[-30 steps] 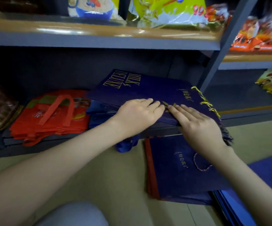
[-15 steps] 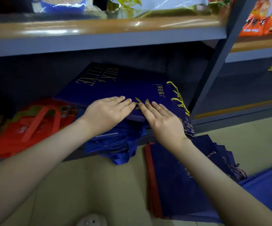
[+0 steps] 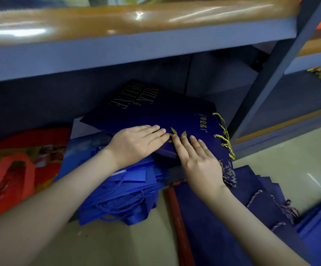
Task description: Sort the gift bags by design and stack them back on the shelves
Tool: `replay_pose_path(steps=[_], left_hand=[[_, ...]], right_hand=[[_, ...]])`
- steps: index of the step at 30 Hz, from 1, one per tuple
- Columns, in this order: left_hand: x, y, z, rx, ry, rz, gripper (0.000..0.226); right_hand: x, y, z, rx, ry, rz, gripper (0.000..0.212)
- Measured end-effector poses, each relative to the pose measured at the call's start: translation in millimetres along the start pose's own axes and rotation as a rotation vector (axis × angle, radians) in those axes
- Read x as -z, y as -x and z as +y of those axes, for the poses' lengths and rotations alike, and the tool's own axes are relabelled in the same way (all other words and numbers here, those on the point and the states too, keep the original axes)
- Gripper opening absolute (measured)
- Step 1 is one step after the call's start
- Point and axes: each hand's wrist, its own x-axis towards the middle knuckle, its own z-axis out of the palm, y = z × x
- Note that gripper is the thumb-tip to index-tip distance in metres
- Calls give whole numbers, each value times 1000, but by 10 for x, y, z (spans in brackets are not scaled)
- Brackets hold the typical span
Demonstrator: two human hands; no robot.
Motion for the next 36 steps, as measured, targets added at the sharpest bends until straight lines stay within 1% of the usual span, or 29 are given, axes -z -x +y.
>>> replay_pose_path(steps=[4, 6, 8, 12, 15, 20, 21, 23, 26, 28, 29, 30, 31, 32, 33, 34, 35, 36], left_hand=[[-212, 15, -200, -49, 30, -31, 29], [-278, 24, -184, -80, 27, -47, 30], [-295, 54, -147, -73, 54, -43, 30], [-176, 50, -175, -88, 39, -3, 29], [-45, 6, -224, -126, 11, 65, 25], [31, -50, -402, -166, 2, 135, 21], [1, -44, -446, -165, 0, 134, 21], [-103, -14, -480, -163, -3, 109, 22], [-287, 55, -363, -151, 1, 23, 29], [-363, 104, -269, -104, 39, -30, 32], [-377, 115, -228, -78, 55, -37, 34], [-376, 114, -192, -58, 64, -35, 35], [-362, 101, -156, -44, 69, -31, 35], [-332, 82, -123, -34, 71, -27, 36], [-286, 53, -93, -26, 71, -20, 36], [-228, 17, -69, -20, 67, -7, 36], [-155, -23, -55, -14, 68, 6, 37], [-67, -63, -48, -5, 73, 17, 39]], right_hand=[[-201, -77, -31, -55, -5, -41, 45], [-260, -26, -28, -58, -1, -63, 47], [-270, 17, -38, -58, -13, -74, 48], [-143, 14, -130, -103, -59, -51, 52], [9, 23, -242, -164, -74, 11, 59], [90, -98, -407, -208, -28, 50, 62], [43, -116, -414, -199, -16, 47, 58], [-76, -99, -356, -158, 2, 0, 42], [-230, 1, -215, -106, 7, -105, 53], [-232, 48, -151, -64, 11, -167, 60], [-225, 62, -117, -48, 4, -217, 73], [-198, 57, -85, -56, -9, -282, 88], [-172, 54, -54, -79, -8, -322, 98], [-113, 47, -44, -107, -4, -350, 98], [-73, 66, -30, -111, 11, -314, 86], [-10, 75, -24, -108, 20, -275, 70], [64, 65, -15, -111, 27, -258, 59], [163, 43, -19, -118, 30, -258, 58]])
